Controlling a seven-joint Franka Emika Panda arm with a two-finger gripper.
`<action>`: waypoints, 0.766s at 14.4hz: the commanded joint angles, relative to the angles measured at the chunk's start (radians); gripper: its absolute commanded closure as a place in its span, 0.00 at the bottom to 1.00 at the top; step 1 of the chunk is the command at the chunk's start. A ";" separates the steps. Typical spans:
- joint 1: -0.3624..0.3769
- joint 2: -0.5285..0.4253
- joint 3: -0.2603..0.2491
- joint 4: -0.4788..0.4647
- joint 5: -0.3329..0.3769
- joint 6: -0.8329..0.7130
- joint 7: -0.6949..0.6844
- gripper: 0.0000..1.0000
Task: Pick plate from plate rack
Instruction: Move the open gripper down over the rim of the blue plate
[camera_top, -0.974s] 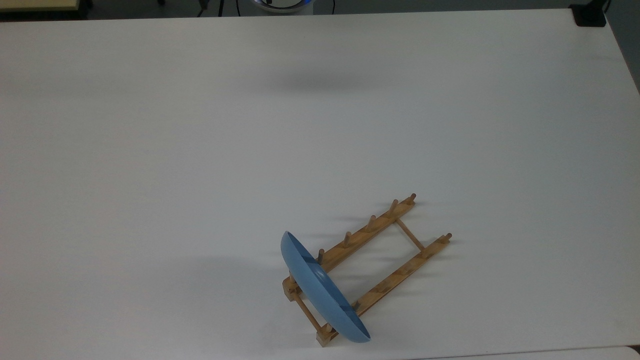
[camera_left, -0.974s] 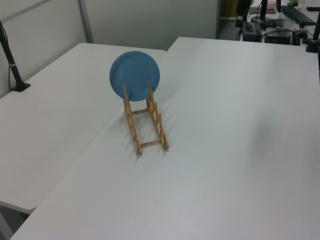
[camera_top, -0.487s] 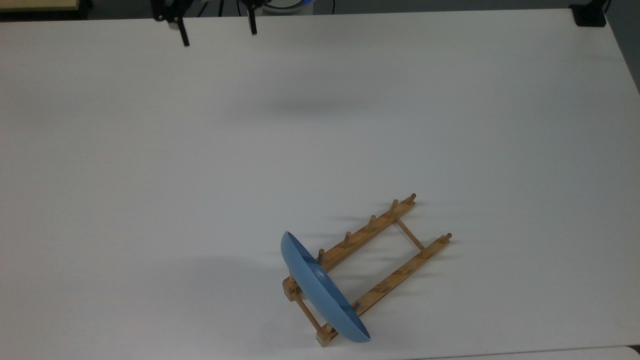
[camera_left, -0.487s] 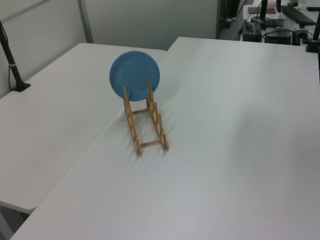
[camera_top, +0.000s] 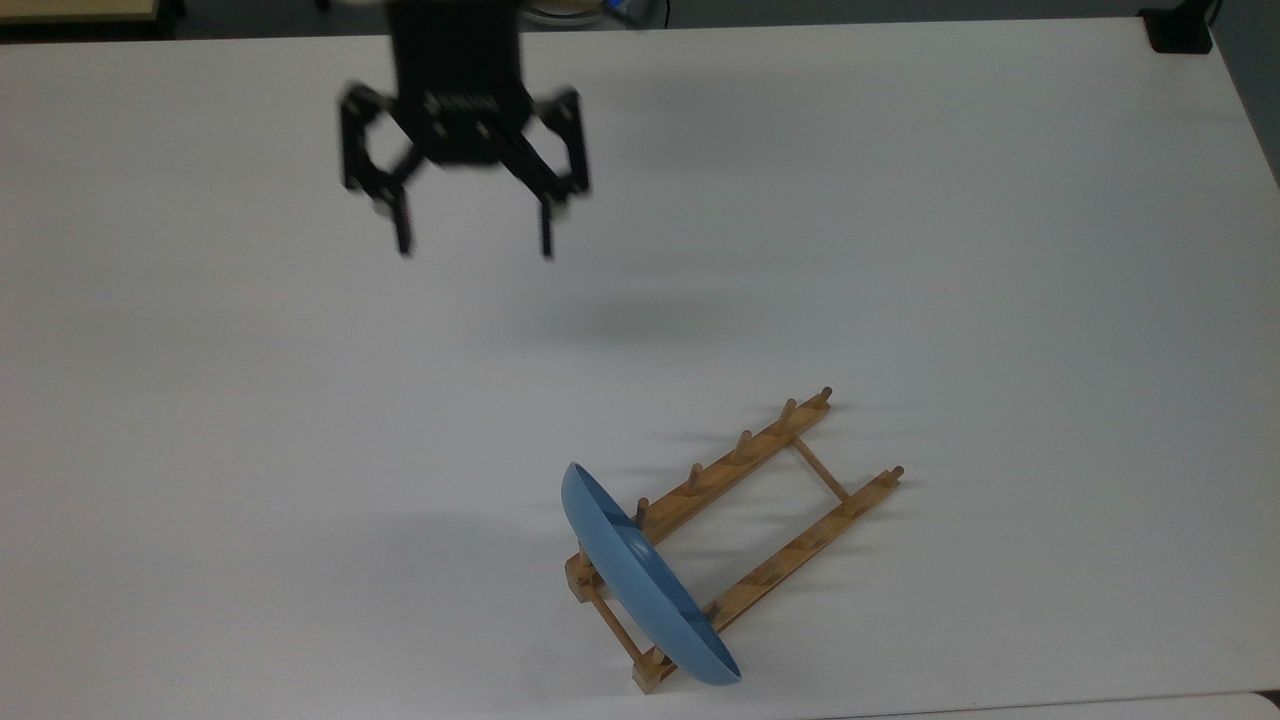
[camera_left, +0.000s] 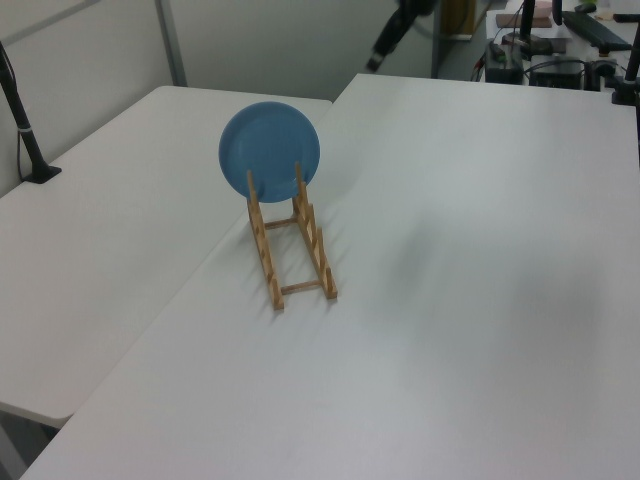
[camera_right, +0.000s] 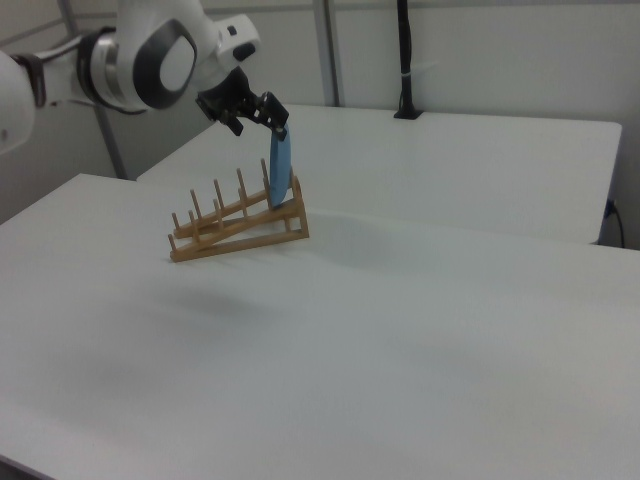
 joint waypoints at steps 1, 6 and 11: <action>0.061 0.141 -0.012 0.073 -0.056 0.158 0.244 0.00; 0.072 0.259 -0.018 0.104 -0.149 0.428 0.491 0.01; 0.072 0.322 -0.021 0.139 -0.212 0.490 0.523 0.03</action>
